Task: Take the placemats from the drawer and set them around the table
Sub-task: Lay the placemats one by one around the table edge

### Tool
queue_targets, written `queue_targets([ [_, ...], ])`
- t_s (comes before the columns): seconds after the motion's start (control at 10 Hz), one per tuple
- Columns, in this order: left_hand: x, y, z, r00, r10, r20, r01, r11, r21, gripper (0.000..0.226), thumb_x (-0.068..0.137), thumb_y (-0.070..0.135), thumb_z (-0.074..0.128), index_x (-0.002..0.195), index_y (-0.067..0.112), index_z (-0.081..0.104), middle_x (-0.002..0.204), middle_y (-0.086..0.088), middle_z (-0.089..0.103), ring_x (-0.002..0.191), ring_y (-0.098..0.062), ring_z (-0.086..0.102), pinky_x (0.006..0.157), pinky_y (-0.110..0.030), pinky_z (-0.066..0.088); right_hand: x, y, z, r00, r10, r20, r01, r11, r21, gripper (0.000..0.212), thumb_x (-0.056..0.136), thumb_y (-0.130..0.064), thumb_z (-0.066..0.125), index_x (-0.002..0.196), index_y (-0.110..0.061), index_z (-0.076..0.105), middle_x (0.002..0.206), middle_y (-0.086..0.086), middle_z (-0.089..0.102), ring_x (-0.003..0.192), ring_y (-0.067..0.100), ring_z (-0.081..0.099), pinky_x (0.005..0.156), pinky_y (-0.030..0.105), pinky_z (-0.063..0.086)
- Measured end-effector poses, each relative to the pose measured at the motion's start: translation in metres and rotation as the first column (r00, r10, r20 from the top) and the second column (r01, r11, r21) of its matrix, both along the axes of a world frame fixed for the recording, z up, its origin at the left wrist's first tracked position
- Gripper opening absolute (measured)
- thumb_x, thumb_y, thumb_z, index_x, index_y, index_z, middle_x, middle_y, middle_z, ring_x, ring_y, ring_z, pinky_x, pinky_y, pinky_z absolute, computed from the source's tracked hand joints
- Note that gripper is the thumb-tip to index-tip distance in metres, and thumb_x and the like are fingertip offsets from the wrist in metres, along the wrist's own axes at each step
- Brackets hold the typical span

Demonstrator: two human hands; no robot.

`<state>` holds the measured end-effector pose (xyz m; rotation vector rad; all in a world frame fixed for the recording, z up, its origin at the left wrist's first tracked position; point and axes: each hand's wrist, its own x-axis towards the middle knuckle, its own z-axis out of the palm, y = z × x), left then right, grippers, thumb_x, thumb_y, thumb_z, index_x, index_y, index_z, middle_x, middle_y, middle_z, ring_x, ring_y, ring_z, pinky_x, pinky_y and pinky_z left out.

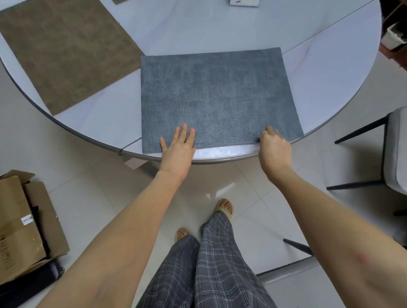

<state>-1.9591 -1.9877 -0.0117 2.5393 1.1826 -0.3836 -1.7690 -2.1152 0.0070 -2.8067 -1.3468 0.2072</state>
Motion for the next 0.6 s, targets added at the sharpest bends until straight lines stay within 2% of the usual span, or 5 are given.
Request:
queue_targets([
  [0.2, -0.0008, -0.0007, -0.0009, 1.000, 0.002, 0.000, -0.002, 1.000, -0.003, 0.055, 0.106, 0.025, 0.029, 0.155, 0.017, 0.006, 0.163, -0.004, -0.003, 0.150, -0.021, -0.004, 0.115, -0.060, 0.005, -0.0022, -0.0010, 0.0026, 1.000, -0.008, 0.003, 0.008, 1.000, -0.020, 0.031, 0.071, 0.025, 0.050, 0.092, 0.004, 0.058, 0.110, 0.022, 0.056, 0.101, 0.037, 0.053, 0.061, 0.037, 0.035],
  [0.6, 0.0000, -0.0004, -0.0016, 1.000, 0.001, 0.006, -0.001, 1.000, -0.003, 0.055, 0.106, 0.025, 0.028, 0.155, 0.016, 0.005, 0.163, -0.005, -0.005, 0.150, -0.021, -0.005, 0.115, -0.060, 0.005, -0.0003, 0.0011, 0.0025, 1.000, 0.001, 0.028, 0.000, 0.999, -0.051, 0.034, 0.071, 0.025, 0.051, 0.096, 0.003, 0.056, 0.110, 0.020, 0.055, 0.102, 0.036, 0.052, 0.060, 0.038, 0.035],
])
